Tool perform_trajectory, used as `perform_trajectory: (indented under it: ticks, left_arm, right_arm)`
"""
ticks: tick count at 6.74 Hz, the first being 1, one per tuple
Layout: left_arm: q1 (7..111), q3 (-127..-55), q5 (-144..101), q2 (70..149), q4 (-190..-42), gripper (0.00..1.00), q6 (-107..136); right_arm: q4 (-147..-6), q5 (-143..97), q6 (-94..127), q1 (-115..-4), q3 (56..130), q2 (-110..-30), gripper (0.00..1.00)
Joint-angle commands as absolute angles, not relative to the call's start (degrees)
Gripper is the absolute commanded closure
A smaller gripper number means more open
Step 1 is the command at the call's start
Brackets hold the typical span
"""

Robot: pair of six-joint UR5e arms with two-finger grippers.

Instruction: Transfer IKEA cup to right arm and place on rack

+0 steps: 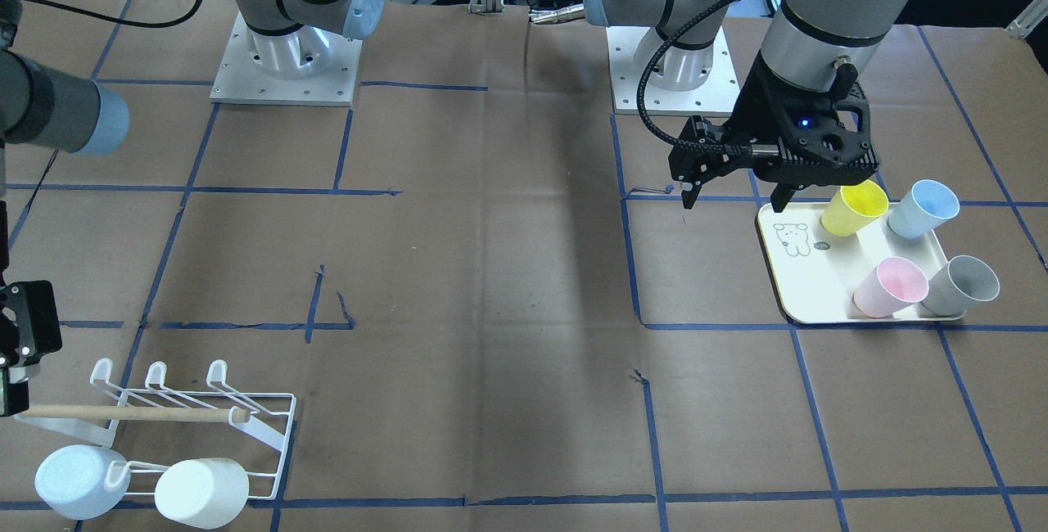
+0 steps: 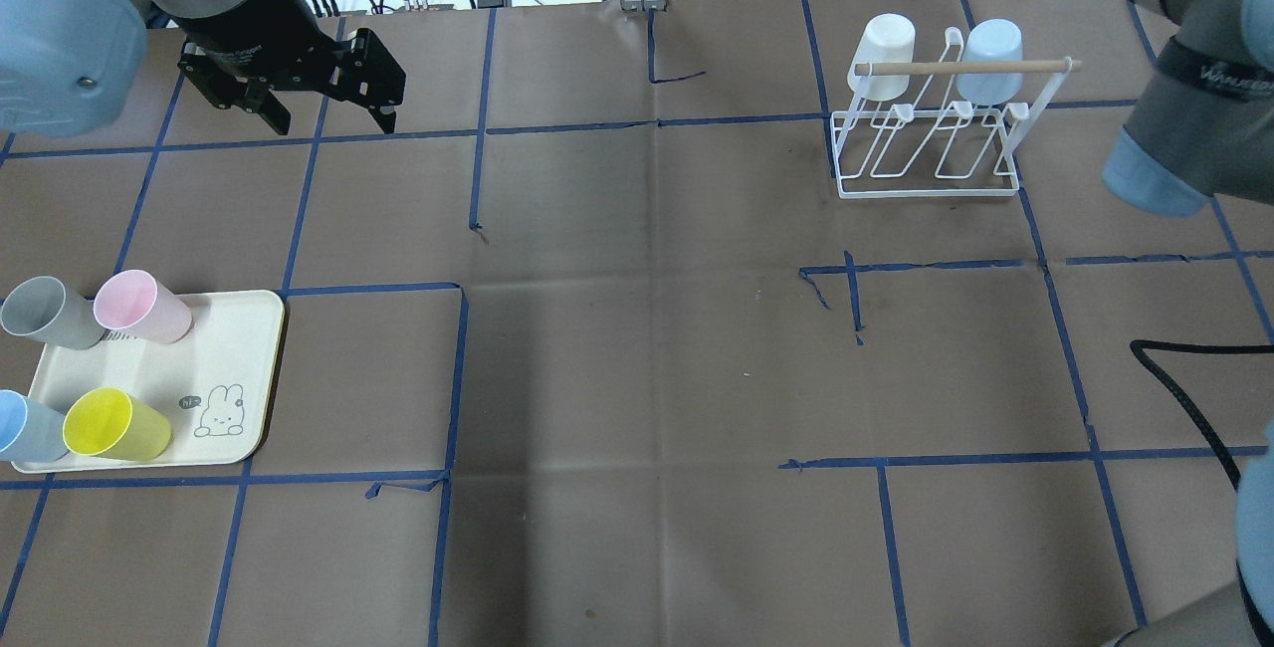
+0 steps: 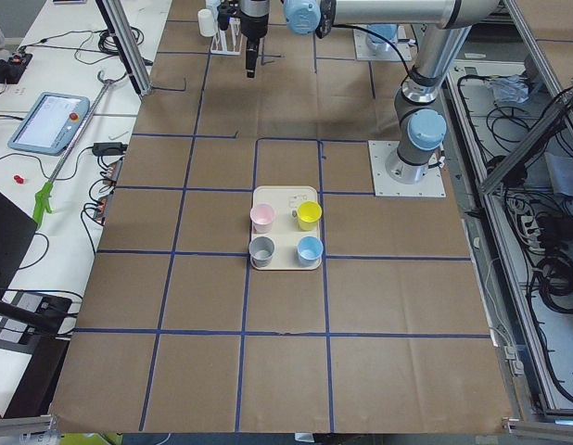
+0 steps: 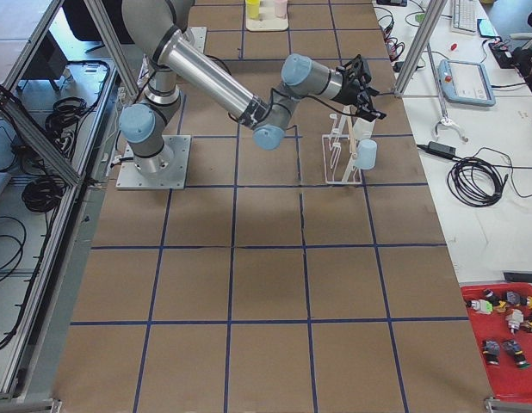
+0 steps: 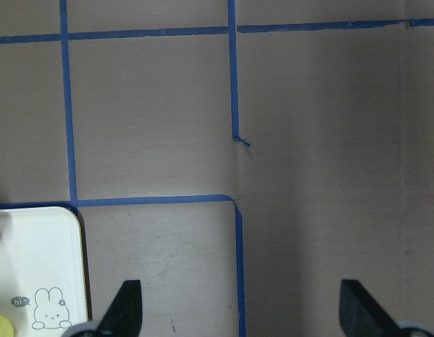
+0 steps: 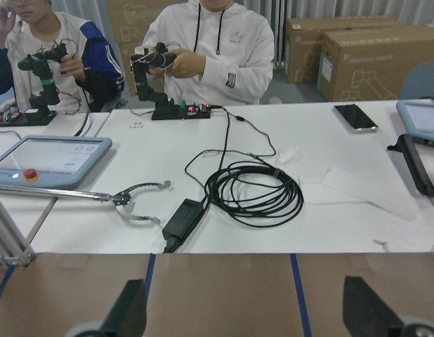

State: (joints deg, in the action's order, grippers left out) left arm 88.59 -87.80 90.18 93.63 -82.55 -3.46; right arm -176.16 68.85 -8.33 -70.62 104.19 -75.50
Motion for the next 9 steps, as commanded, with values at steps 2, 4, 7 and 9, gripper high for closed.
perform_trajectory:
  ticks: [2, 4, 7, 9]
  left_arm:
    - [88.59, -87.8, 90.18, 93.6, -82.53, 0.0, -3.51]
    - [88.59, -87.8, 90.18, 93.6, -82.53, 0.0, -3.43]
    - [88.59, -87.8, 90.18, 93.6, -82.53, 0.0, -3.43]
    - [88.59, -87.8, 90.18, 93.52, -82.53, 0.0, -3.43]
  right_arm:
    - [-142.47, 76.68, -7.91, -75.21, 104.15, -87.87, 0.0]
    - [-119.66, 77.26, -7.3, -78.99, 104.15, -95.24, 0.0]
    - [-101.46, 82.5, -2.64, -84.19, 104.06, -99.31, 0.0]
    - [-100.12, 82.53, -2.55, -86.29, 103.97, -103.94, 0.0]
